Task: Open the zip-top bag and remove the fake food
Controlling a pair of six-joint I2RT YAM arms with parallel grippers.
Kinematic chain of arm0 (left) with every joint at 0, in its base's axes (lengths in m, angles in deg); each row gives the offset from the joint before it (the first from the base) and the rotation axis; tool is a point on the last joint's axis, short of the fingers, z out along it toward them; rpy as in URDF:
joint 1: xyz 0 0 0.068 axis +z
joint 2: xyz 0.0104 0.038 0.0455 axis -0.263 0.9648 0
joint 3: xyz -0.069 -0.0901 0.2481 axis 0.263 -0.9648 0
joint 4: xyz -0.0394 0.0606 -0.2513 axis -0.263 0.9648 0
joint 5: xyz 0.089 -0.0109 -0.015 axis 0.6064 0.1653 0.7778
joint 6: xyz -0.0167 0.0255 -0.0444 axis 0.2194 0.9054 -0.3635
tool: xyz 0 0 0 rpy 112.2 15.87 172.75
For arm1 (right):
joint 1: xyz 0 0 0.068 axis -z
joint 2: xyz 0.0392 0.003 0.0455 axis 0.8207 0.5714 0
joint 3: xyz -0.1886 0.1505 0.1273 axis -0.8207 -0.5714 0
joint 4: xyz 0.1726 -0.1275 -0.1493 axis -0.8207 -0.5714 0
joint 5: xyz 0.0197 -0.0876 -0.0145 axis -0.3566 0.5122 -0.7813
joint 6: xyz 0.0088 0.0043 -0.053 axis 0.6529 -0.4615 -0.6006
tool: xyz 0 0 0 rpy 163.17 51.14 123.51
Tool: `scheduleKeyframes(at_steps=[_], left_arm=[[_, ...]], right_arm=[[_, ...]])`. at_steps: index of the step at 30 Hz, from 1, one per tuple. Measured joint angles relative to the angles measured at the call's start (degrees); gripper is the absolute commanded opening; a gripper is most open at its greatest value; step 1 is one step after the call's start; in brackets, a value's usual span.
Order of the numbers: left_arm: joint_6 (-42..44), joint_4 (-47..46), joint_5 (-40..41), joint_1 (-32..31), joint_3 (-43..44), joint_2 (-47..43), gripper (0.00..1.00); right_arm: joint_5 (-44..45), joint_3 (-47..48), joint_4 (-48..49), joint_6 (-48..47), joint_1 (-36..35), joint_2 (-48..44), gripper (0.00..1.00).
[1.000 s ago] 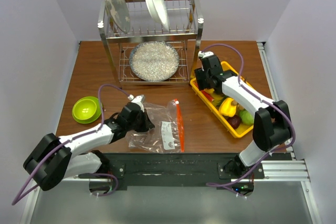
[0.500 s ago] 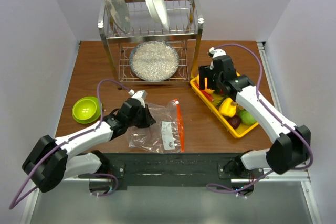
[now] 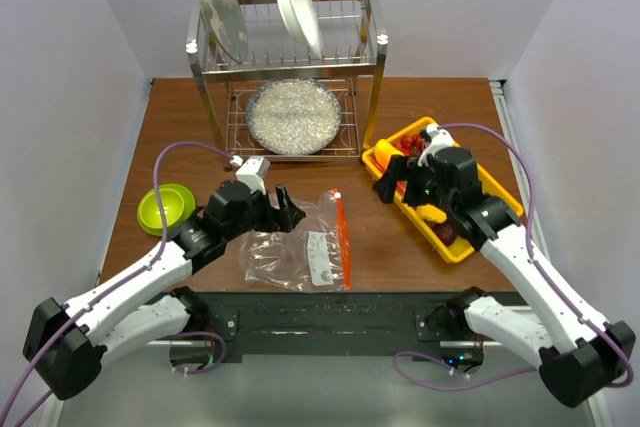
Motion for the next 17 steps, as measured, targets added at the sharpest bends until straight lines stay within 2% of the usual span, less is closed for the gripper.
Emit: scheduleKeyframes(at_steps=[9, 17], left_arm=[[-0.31, 2.01, 3.15, 0.09, -0.13, -3.78, 1.0], [0.02, 1.38, 4.42, 0.11, -1.03, -4.33, 1.0]], right_arm=[[-0.48, -11.21, 2.36, 5.31, 0.0, -12.11, 0.98], [0.22, -13.86, 2.38, 6.93, 0.0, -13.99, 0.98]])
